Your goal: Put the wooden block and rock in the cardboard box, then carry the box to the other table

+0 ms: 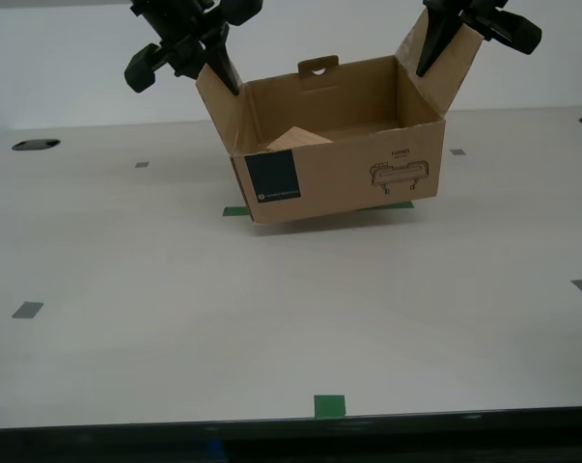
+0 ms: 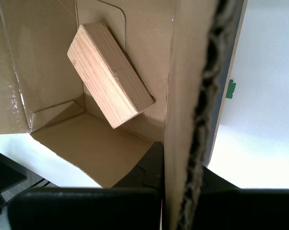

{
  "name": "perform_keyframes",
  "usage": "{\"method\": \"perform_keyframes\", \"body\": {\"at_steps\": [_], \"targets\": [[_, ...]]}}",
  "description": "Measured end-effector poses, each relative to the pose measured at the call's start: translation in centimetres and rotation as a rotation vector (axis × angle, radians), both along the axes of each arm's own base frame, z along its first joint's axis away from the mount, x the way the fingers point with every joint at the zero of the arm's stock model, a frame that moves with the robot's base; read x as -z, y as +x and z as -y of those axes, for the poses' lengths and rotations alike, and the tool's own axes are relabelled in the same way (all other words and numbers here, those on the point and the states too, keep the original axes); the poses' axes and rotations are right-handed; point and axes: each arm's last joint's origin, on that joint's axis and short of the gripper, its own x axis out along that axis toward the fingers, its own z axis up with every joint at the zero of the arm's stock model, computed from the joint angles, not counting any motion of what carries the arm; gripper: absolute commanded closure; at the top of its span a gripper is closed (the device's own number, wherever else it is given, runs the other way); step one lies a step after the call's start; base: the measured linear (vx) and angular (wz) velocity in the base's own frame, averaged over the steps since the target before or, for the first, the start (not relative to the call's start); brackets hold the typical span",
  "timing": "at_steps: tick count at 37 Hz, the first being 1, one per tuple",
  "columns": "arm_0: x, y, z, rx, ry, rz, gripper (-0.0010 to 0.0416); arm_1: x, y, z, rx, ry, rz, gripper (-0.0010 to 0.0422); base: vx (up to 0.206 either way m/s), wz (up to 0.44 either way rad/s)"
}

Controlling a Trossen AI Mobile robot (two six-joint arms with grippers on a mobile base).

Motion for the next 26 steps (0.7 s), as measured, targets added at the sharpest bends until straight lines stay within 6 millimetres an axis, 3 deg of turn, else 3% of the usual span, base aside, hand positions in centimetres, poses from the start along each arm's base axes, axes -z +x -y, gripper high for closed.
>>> {"method": "perform_keyframes", "body": {"at_steps": [26], "targets": [[0.0,-0.09,-0.05,0.0,-0.001,-0.008,0.0406,-0.02,-0.04,0.15,-0.009,-0.005,-0.005,0.0413,-0.024,-0.005]]}}
